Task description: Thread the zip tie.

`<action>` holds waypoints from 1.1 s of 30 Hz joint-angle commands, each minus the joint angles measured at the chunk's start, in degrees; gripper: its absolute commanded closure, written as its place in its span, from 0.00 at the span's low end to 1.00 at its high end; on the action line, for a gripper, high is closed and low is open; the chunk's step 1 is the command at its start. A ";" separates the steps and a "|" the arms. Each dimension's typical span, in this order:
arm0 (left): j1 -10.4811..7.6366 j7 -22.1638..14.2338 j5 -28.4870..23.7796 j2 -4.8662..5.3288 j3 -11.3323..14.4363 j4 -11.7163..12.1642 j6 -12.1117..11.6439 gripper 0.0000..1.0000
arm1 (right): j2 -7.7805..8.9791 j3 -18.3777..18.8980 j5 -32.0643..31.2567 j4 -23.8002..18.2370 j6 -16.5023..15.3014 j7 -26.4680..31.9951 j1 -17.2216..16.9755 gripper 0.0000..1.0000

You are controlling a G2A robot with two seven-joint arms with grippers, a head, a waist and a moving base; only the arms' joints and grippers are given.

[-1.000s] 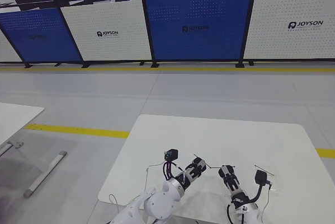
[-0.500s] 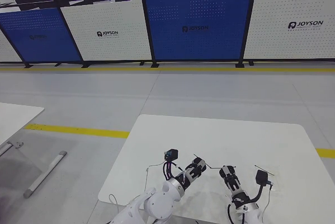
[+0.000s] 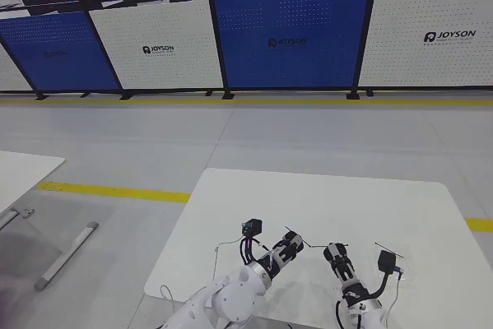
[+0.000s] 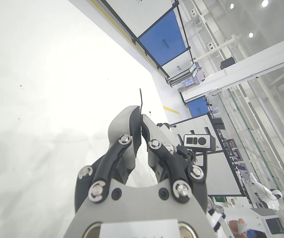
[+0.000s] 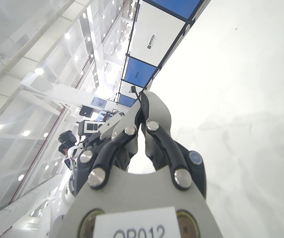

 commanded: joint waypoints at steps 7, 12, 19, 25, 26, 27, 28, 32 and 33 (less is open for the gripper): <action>0.00 0.00 0.00 0.00 0.00 0.00 0.00 1.00 | -0.47 -0.18 -0.34 0.47 1.18 0.90 0.71 1.00; 0.00 0.00 0.00 0.00 0.00 0.00 0.00 1.00 | -0.77 -0.41 -0.95 0.43 1.86 1.06 0.92 1.00; 0.00 0.00 0.00 0.00 0.00 0.00 0.00 1.00 | -1.09 -0.48 -1.55 0.42 1.84 1.29 0.60 1.00; 0.00 0.00 0.00 0.00 0.00 0.00 0.00 1.00 | -1.26 0.00 -1.37 0.35 0.42 1.26 -0.08 1.00; 0.00 0.00 0.00 0.00 0.00 0.00 0.00 1.00 | -1.33 -0.04 -0.97 0.48 -0.22 1.23 -0.20 1.00; 0.00 0.00 0.00 0.00 0.00 0.00 0.00 1.00 | -1.40 -0.13 -0.63 0.73 -0.56 1.28 -0.24 1.00; 0.00 0.00 0.00 0.00 0.00 0.00 0.00 1.00 | -1.48 -0.23 -0.42 1.03 -0.68 1.27 -0.22 1.00; 0.00 0.00 0.00 0.00 0.00 0.00 0.00 1.00 | -1.65 -0.47 0.52 1.39 -1.01 1.18 -0.17 1.00; 0.00 0.00 0.00 0.00 0.00 0.00 0.00 1.00 | -1.65 -0.47 0.52 1.39 -1.01 1.18 -0.17 1.00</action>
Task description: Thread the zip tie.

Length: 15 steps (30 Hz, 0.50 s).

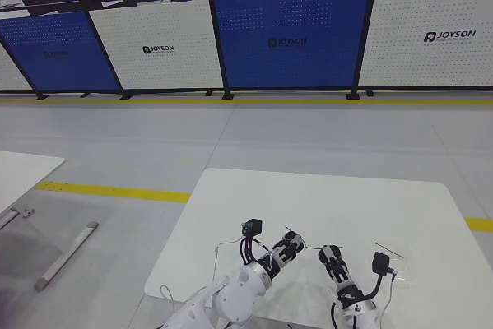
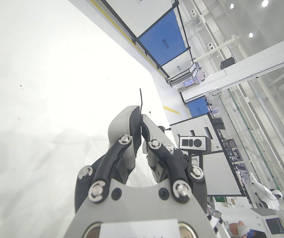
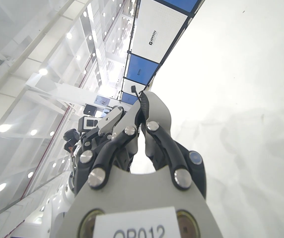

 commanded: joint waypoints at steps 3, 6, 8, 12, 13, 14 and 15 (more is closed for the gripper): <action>0.00 0.00 0.00 0.00 0.00 0.00 0.00 1.00 | 0.01 0.01 -0.05 -0.02 0.02 0.00 0.00 1.00; 0.00 0.00 0.00 0.00 0.00 0.00 0.00 1.00 | 0.01 0.01 -0.05 -0.02 0.02 0.00 0.00 1.00; 0.00 0.00 0.00 0.00 0.00 0.00 0.00 1.00 | 0.01 0.01 -0.05 -0.02 0.02 0.00 0.00 1.00; 0.00 0.00 0.00 0.00 0.00 0.00 0.00 1.00 | -0.15 0.37 0.89 0.39 -1.59 -0.16 -0.11 1.00; 0.00 0.00 0.00 0.00 0.00 0.00 0.00 1.00 | -0.20 0.47 1.18 0.73 -2.18 0.04 -0.03 1.00; 0.00 0.00 0.00 0.00 0.00 0.00 0.00 1.00 | -0.23 0.56 1.36 1.07 -2.47 0.28 0.11 1.00; 0.00 0.00 0.00 0.00 0.00 0.00 0.00 1.00 | -0.28 0.61 1.49 1.36 -2.66 0.47 0.27 1.00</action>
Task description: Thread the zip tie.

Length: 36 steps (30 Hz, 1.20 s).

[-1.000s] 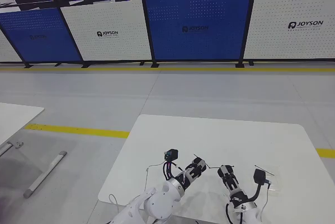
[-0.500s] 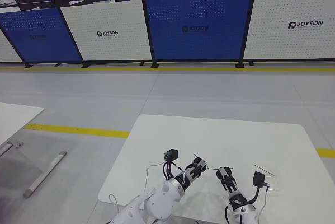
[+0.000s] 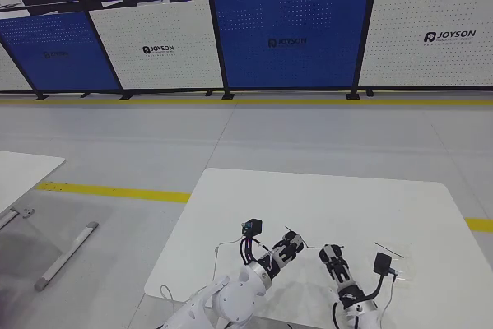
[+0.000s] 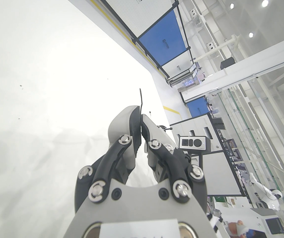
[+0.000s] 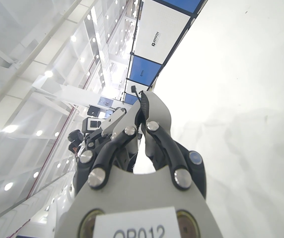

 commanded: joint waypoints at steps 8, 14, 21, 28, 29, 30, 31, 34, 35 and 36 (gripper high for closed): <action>0.33 0.27 -2.34 -0.35 0.39 0.07 -4.11 1.00 | -0.40 0.07 0.57 1.46 -1.11 1.85 1.11 1.00; 0.42 1.28 -2.44 -0.50 0.26 0.69 -4.92 1.00 | -0.53 -0.25 0.89 1.65 -1.46 3.23 1.32 1.00; 0.42 1.28 -2.44 -0.50 0.26 0.69 -4.92 1.00 | -0.53 -0.25 0.89 1.65 -1.46 3.23 1.32 1.00; 0.27 -0.18 -5.34 -0.68 0.08 0.89 -5.84 1.00 | -0.54 0.47 1.60 1.35 -2.57 3.21 0.95 1.00; 0.23 -0.58 -6.37 -0.72 -0.11 0.97 -6.23 1.00 | -0.52 0.82 1.74 1.19 -3.10 3.14 0.66 1.00; 0.25 -0.85 -7.26 -0.75 -0.27 1.03 -6.63 1.00 | -0.50 1.06 1.72 1.06 -3.40 3.13 0.46 1.00; 0.24 -1.17 -7.86 -0.76 -0.43 1.12 -6.92 1.00 | -0.48 1.25 1.65 0.93 -3.55 3.16 0.28 1.00; 0.38 -1.98 -10.22 -0.80 -1.08 1.31 -7.96 1.00 | -0.51 1.65 1.22 0.48 -3.88 2.73 -0.15 1.00; 0.45 -2.29 -11.18 -0.82 -1.25 1.35 -8.27 1.00 | -0.53 1.71 1.08 0.36 -3.91 2.59 -0.24 1.00; 0.40 -2.63 -11.82 -0.82 -1.54 1.50 -8.44 1.00 | -0.56 1.76 0.91 0.20 -3.92 2.44 -0.35 1.00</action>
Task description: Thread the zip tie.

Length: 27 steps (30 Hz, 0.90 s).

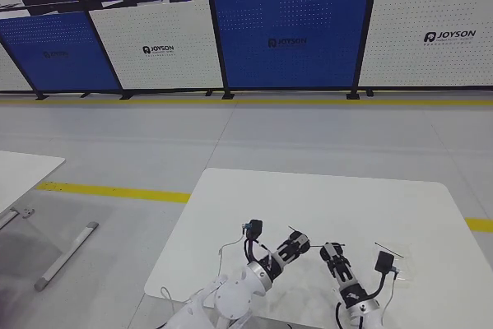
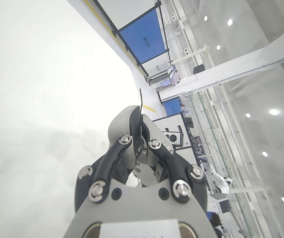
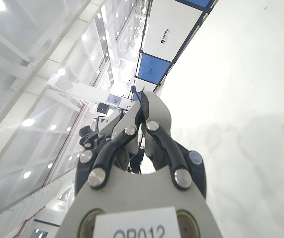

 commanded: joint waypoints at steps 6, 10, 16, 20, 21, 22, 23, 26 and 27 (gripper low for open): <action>-0.19 -1.23 -2.63 -0.09 -0.78 0.57 -0.16 1.00 | -0.22 0.32 -0.64 -0.52 0.35 -0.84 -0.40 1.00; -0.38 -1.86 -4.51 -0.22 -1.02 0.85 0.07 1.00 | -0.33 0.44 -0.83 -0.75 0.96 -0.85 -0.47 1.00; -1.02 -2.43 -7.62 -0.48 -1.28 1.97 1.96 1.00 | -0.49 0.72 -0.70 -0.80 1.10 -0.69 -0.60 1.00; -1.67 -2.07 -8.73 -0.70 -1.30 2.79 3.10 1.00 | -0.54 0.88 -0.57 -0.72 1.28 -0.49 -0.53 1.00; -1.74 -1.66 -8.69 -0.74 -1.35 2.94 3.30 1.00 | -0.54 0.88 -0.57 -0.72 1.28 -0.49 -0.53 1.00; -1.79 -1.33 -8.46 -0.77 -1.31 2.99 3.47 1.00 | -0.54 0.88 -0.57 -0.72 1.28 -0.49 -0.53 1.00; -1.81 -1.25 -8.36 -0.78 -1.29 3.00 3.52 1.00 | -0.54 0.88 -0.57 -0.72 1.28 -0.49 -0.53 1.00; -1.81 -1.25 -8.36 -0.78 -1.29 3.00 3.52 1.00 | -0.54 0.88 -0.57 -0.72 1.28 -0.49 -0.53 1.00; -1.81 -1.25 -8.36 -0.78 -1.29 3.00 3.52 1.00 | -0.54 0.88 -0.57 -0.72 1.28 -0.49 -0.53 1.00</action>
